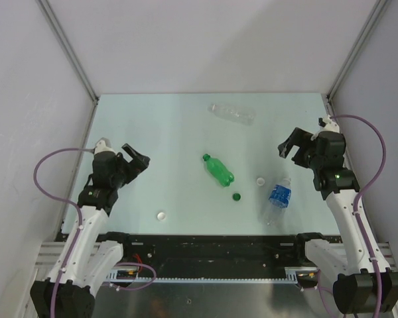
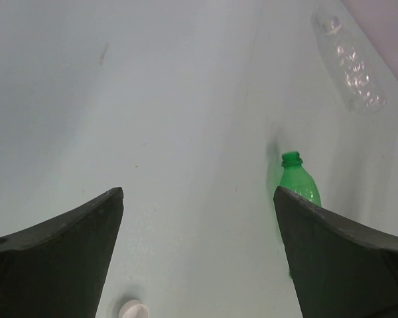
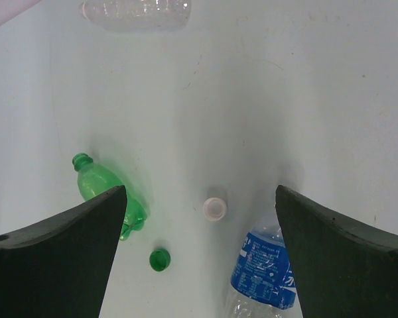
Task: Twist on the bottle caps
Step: Pick up the bottle cap from the center of the board.
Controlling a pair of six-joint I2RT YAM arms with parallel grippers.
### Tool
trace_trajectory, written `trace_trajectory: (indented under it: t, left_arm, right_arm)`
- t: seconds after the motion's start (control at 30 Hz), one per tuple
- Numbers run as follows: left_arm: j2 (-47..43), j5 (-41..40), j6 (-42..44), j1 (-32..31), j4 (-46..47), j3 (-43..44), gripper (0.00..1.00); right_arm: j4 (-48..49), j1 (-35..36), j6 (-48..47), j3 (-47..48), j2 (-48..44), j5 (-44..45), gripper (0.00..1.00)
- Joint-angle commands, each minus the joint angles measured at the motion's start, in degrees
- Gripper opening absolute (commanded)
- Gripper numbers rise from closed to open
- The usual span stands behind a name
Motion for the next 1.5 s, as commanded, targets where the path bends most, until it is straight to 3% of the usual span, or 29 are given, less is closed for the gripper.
trace_trajectory:
  t: [0.0, 0.1, 0.3, 0.47, 0.67, 0.97, 1.23, 1.47]
  left_arm:
    - [4.28, 2.13, 0.84, -7.31, 0.49, 4.39, 0.99]
    - [11.91, -2.72, 1.7, -18.6, 0.52, 8.14, 1.0]
    - [31.2, -2.71, 3.13, -36.81, 0.82, 18.32, 0.99]
    - [44.25, 0.54, 4.22, -45.48, 0.87, 28.16, 0.99]
    - [54.4, 3.0, 3.28, -50.64, 1.05, 34.01, 0.93]
    - [62.6, 5.03, 2.08, -52.47, 1.21, 37.58, 0.69]
    - [66.85, 0.72, -2.89, -52.61, 1.15, 39.3, 0.53]
    - [69.16, -1.61, -5.85, -52.62, 1.2, 39.99, 0.47]
  right_arm:
    - [1.16, 0.22, -0.82, 0.04, -0.35, -1.49, 0.99]
    - [1.21, 0.2, -0.73, -0.14, -0.29, -1.97, 0.99]
    - [0.67, 0.37, -0.56, -0.6, -0.55, -1.66, 0.99]
    - [0.51, 0.36, -0.49, -0.87, -0.56, -0.68, 0.99]
    - [0.97, 0.33, -0.73, -0.97, -0.26, -0.59, 0.99]
    - [0.81, 0.25, -0.67, -0.98, 0.46, -0.5, 0.99]
    - [0.62, 0.22, -0.47, -0.97, 0.59, 0.21, 0.99]
    - [0.42, 0.13, -0.49, -0.97, 0.19, 0.93, 0.99]
